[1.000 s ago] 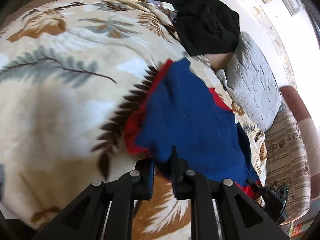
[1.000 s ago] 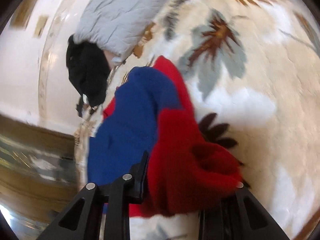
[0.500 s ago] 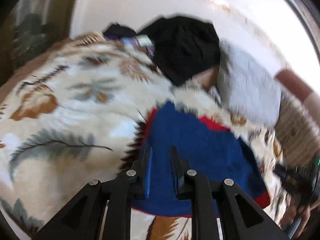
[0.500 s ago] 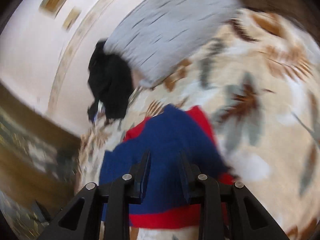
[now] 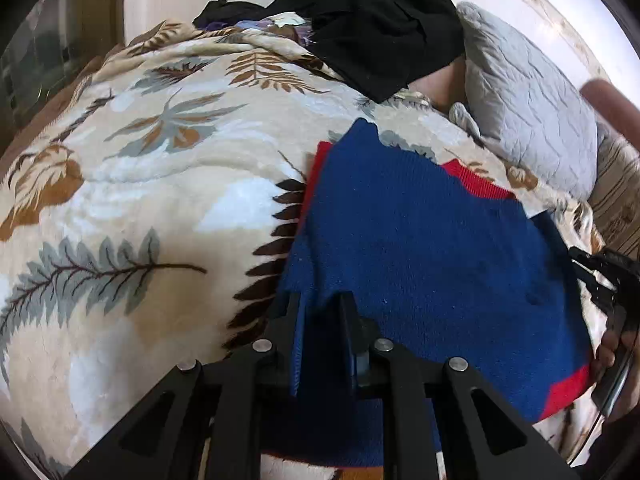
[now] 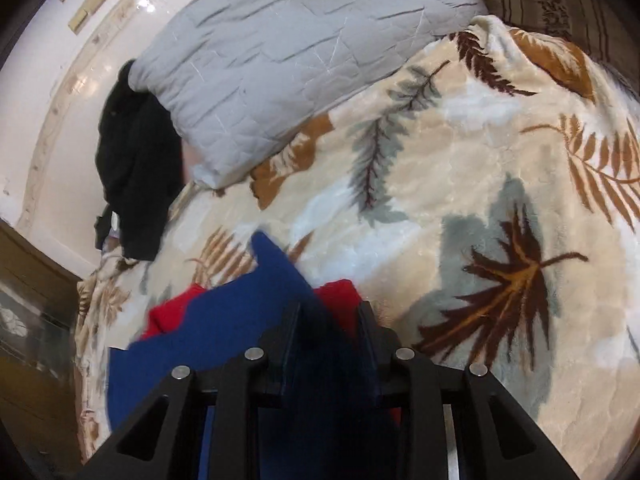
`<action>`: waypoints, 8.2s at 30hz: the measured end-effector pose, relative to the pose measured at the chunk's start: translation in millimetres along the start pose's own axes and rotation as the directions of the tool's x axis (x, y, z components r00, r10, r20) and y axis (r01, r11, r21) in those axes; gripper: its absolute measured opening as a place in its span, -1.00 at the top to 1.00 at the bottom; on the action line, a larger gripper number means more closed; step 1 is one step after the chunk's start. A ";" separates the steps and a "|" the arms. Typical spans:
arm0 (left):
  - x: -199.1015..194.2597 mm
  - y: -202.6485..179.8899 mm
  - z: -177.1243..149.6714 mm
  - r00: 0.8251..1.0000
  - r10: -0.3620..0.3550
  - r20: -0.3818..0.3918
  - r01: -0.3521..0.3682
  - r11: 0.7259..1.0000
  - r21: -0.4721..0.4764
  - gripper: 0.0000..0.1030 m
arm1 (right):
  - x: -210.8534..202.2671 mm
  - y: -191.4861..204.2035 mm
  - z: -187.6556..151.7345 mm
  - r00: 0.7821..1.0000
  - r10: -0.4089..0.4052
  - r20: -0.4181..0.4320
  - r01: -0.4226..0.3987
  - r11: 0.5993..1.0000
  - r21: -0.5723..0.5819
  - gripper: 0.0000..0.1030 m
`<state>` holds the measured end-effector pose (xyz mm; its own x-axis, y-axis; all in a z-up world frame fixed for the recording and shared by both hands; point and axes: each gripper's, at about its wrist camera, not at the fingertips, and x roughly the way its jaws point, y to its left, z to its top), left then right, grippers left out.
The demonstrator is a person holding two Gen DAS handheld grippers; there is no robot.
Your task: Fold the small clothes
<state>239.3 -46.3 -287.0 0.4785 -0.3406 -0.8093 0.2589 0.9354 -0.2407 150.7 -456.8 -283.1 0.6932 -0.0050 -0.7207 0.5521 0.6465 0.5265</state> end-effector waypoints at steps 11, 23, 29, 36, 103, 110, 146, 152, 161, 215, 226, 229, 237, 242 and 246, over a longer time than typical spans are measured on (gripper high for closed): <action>-9.1 23.6 -16.2 0.997 0.067 -0.030 -0.067 0.998 -0.019 0.58 | 9.3 41.1 -70.0 0.974 -0.012 -0.225 -0.029 0.984 -0.177 0.38; -80.3 49.7 -36.0 0.989 0.038 0.146 -0.027 0.997 -0.075 0.53 | -38.1 76.1 -115.7 0.951 0.196 -0.239 -0.250 0.943 -0.221 0.39; -73.5 4.6 -51.0 0.968 0.163 0.192 -0.194 0.968 0.158 0.52 | -22.4 85.3 -134.9 0.955 0.099 -0.279 -0.181 0.941 -0.287 0.40; -62.0 -5.6 -49.5 0.962 0.193 0.193 -0.231 0.954 0.194 0.52 | -39.0 94.3 -130.6 0.952 0.173 -0.252 -0.249 0.917 -0.310 0.39; -52.7 -5.7 -45.2 0.921 0.313 0.231 -0.358 0.913 0.195 0.11 | -45.2 151.2 -180.4 0.993 -0.106 0.049 0.111 0.715 -0.691 0.38; -69.7 -2.6 -40.9 0.907 0.308 0.287 -0.366 0.914 0.177 0.10 | -52.3 154.1 -175.9 0.994 -0.071 0.077 0.105 0.729 -0.677 0.38; -91.4 23.9 -30.8 0.874 0.356 0.331 -0.392 0.919 0.049 0.10 | -48.2 161.8 -178.9 0.997 -0.047 0.060 0.076 0.737 -0.672 0.38; -91.8 26.0 -30.4 0.871 0.362 0.332 -0.398 0.916 0.045 0.10 | -48.9 162.4 -178.6 0.997 -0.041 0.061 0.071 0.741 -0.668 0.38; -99.9 36.0 -27.9 0.839 0.412 0.355 -0.438 0.899 -0.010 0.11 | -49.3 161.3 -177.5 0.998 -0.039 0.056 0.067 0.747 -0.661 0.38; -150.8 162.0 -35.4 0.680 0.677 0.282 -0.584 0.732 -0.350 0.11 | -32.5 186.6 -191.0 1.000 0.007 0.011 0.002 0.741 -0.671 0.38; -172.1 206.1 -47.0 0.617 0.749 0.241 -0.621 0.652 -0.435 0.10 | -28.2 192.3 -194.3 0.999 0.031 -0.007 -0.028 0.749 -0.662 0.38; -177.3 215.0 -49.8 0.604 0.762 0.233 -0.625 0.635 -0.454 0.10 | -29.2 193.6 -194.5 0.998 0.064 -0.028 -0.067 0.757 -0.650 0.38; -215.7 233.9 -53.7 0.544 0.809 0.225 -0.619 0.567 -0.543 0.02 | -51.2 211.3 -212.5 0.973 0.228 -0.042 -0.190 0.681 -0.707 0.38; -274.9 218.8 -58.4 0.396 0.877 0.273 -0.626 0.475 -0.618 -0.25 | -61.7 224.5 -230.1 0.962 0.266 -0.056 -0.214 0.616 -0.758 0.38; -314.8 195.5 -59.1 0.308 0.895 0.322 -0.646 0.445 -0.620 -0.32 | -70.7 224.2 -230.9 0.956 0.286 -0.064 -0.233 0.609 -0.758 0.38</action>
<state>89.8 249.4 -110.9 0.6492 0.7021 -0.2926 -0.7139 0.6952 0.0838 118.5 -135.3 -218.3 0.7914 0.2288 -0.5669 -0.1762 0.9733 0.1469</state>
